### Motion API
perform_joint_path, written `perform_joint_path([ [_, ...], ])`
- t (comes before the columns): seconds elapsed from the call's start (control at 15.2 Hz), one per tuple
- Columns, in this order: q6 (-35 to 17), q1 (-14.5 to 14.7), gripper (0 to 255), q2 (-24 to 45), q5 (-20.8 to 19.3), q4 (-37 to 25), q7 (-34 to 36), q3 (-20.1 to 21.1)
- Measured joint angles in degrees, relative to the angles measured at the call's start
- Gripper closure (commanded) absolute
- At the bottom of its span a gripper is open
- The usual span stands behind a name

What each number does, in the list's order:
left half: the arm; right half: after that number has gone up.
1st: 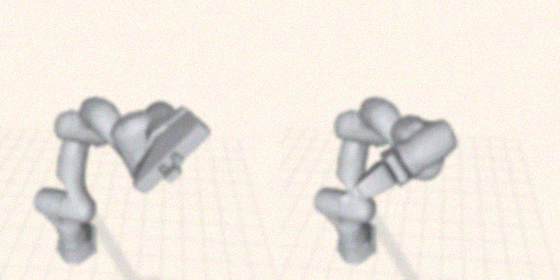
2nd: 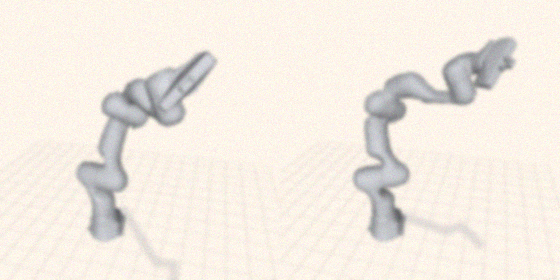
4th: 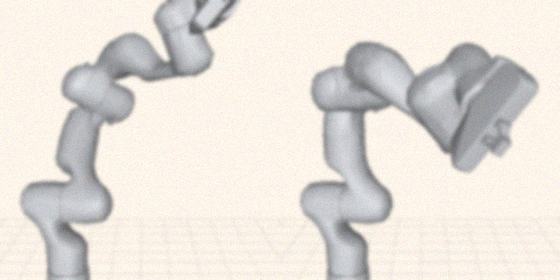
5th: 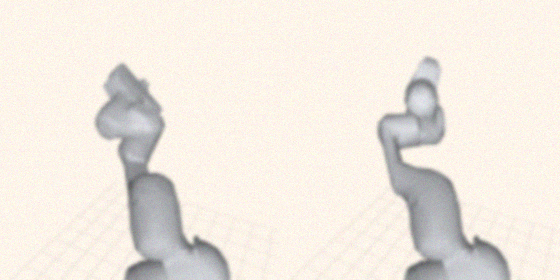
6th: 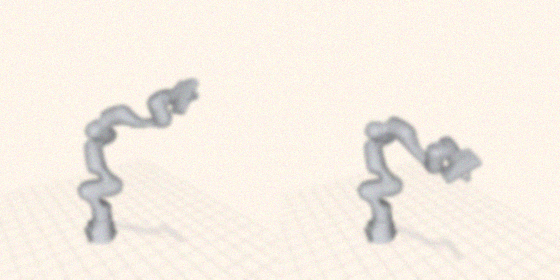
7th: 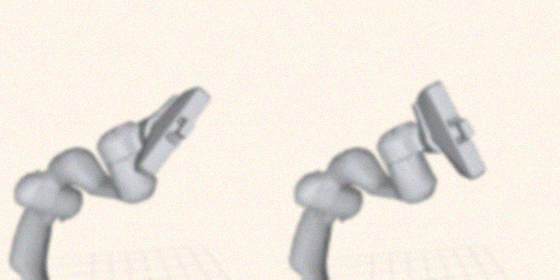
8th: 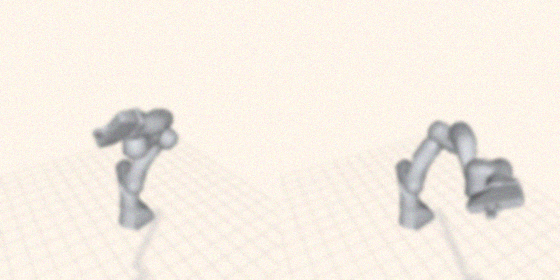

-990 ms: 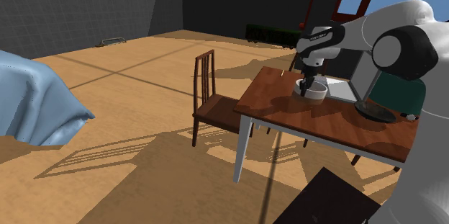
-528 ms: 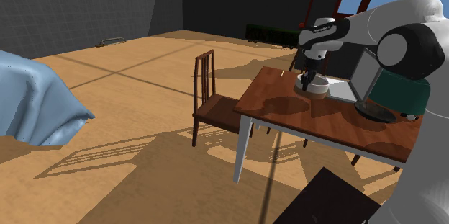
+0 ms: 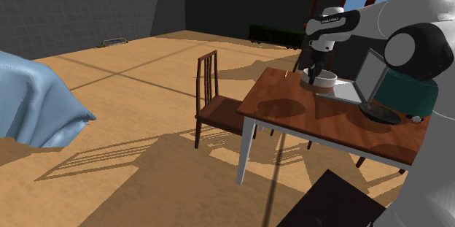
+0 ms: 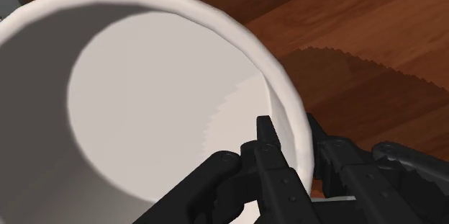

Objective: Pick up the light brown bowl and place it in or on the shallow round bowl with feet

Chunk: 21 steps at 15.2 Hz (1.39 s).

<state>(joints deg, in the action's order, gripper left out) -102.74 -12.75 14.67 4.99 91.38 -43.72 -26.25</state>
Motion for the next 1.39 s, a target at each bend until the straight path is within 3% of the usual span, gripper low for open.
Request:
perform_joint_path([
  [0.26, 2.3, -0.2, 255, -0.5, -0.2, -1.8, -0.3, -0.2],
  [0.99, 0.4, -5.2, 255, -10.9, -4.9, 9.3, -9.9, -5.3],
  [1.39, -0.2, -8.8, 255, -14.0, -6.7, 12.2, -16.5, -8.8],
])
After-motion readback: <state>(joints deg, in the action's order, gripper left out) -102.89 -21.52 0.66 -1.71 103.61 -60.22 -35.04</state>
